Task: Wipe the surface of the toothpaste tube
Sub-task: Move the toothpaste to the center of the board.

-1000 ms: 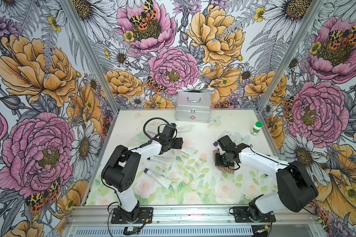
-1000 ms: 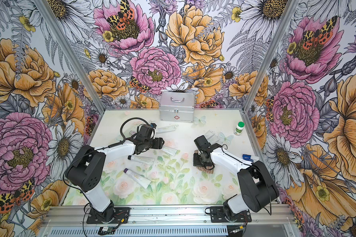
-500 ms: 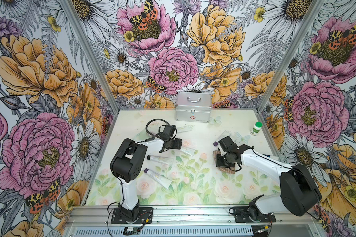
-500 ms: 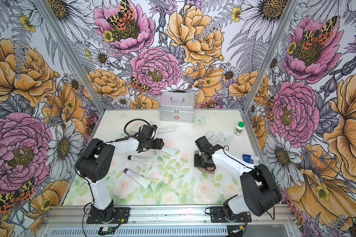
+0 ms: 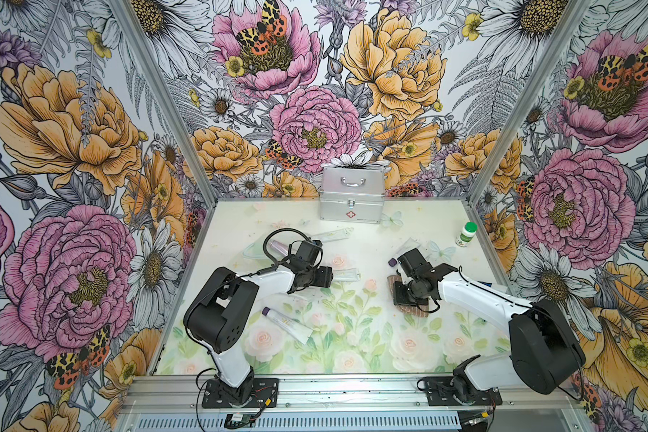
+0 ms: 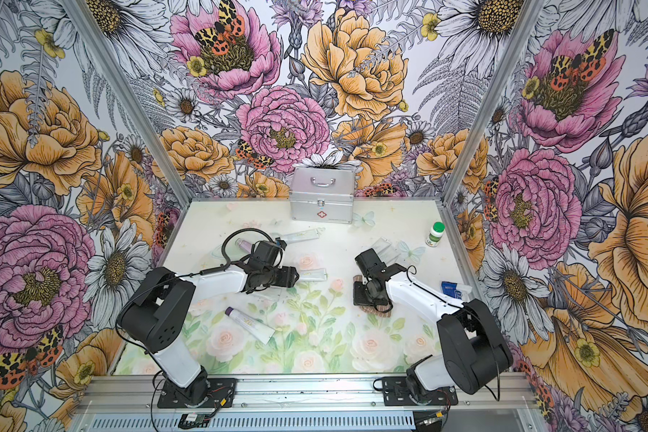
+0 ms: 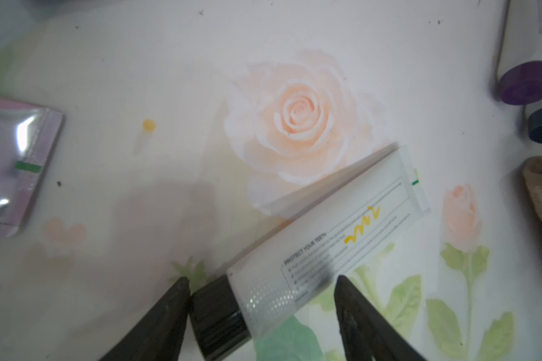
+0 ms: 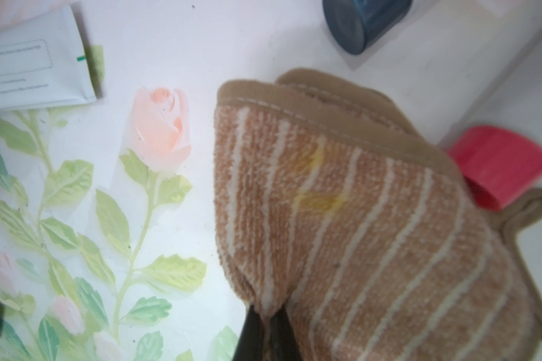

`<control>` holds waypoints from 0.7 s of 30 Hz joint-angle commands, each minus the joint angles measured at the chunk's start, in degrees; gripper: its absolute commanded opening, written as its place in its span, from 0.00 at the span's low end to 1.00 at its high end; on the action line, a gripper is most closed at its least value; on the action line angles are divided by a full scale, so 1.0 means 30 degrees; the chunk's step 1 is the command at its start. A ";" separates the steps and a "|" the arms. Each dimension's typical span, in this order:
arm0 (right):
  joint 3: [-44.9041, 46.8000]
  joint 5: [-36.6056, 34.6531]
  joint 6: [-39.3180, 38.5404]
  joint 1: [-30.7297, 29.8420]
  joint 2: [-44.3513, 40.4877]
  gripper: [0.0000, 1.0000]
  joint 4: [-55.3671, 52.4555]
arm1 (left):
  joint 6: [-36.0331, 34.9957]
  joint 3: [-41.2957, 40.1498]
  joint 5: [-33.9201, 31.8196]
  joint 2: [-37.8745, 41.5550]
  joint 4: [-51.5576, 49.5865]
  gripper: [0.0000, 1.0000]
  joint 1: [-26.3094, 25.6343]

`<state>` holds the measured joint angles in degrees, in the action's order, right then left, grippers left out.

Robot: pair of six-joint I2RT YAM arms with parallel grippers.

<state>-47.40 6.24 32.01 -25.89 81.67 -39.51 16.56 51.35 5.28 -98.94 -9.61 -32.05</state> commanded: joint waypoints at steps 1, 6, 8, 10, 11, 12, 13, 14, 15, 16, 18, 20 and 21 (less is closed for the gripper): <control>0.0154 -0.0204 -0.0166 0.0130 -0.0328 0.00 0.0094 | 0.0559 -0.0399 -0.0485 0.0772 0.0568 0.72 -0.0814; 0.0246 -0.0233 -0.0139 0.0113 -0.0442 0.00 0.0096 | 0.0554 -0.0740 -0.1593 0.1190 0.0523 0.72 -0.2072; 0.0242 -0.0249 -0.0145 0.0130 -0.0475 0.00 0.0092 | 0.0355 -0.0639 -0.1933 0.0891 0.0486 0.68 -0.2257; 0.0257 -0.0194 -0.0152 0.0121 -0.0502 0.00 0.0097 | 0.0214 -0.0412 -0.1992 0.0381 0.0379 0.61 -0.2263; 0.0244 -0.0176 -0.0152 0.0126 -0.0532 0.00 0.0102 | 0.0156 -0.0318 -0.2098 0.0127 0.0348 0.57 -0.2295; 0.0242 -0.0194 -0.0152 0.0134 -0.0553 0.00 0.0052 | 0.0079 -0.0205 -0.2189 -0.0044 0.0298 0.55 -0.2349; 0.0243 -0.0176 -0.0152 0.0119 -0.0613 0.00 0.0072 | 0.0004 -0.0106 -0.2310 -0.0226 0.0197 0.52 -0.2469; 0.0271 -0.0204 -0.0152 0.0125 -0.0663 0.00 0.0069 | -0.0038 -0.0002 -0.2433 -0.0342 0.0080 0.49 -0.2566; 0.0294 -0.0212 -0.0152 0.0133 -0.0702 0.00 0.0058 | -0.0121 0.0043 -0.2571 -0.0389 0.0029 0.48 -0.2719; 0.0323 -0.0233 -0.0152 0.0133 -0.0707 0.00 0.0068 | -0.0155 0.0025 -0.2749 -0.0413 -0.0036 0.46 -0.2884; 0.0374 -0.0258 -0.0151 0.0134 -0.0658 0.00 0.0051 | -0.0267 0.0037 -0.3006 -0.0471 -0.0109 0.41 -0.3210; 0.0306 -0.0233 -0.0152 0.0130 -0.0541 0.00 0.0069 | -0.0357 -0.0008 -0.3165 -0.0564 -0.0110 0.35 -0.3450; 0.0251 -0.0210 -0.0173 0.0132 -0.0477 0.00 0.0073 | -0.0347 -0.0045 -0.3097 -0.0595 -0.0094 0.33 -0.3524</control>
<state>-47.03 6.22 32.01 -25.89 80.75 -39.64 16.25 50.61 -2.37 -99.61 -9.19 -41.65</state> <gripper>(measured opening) 0.067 0.340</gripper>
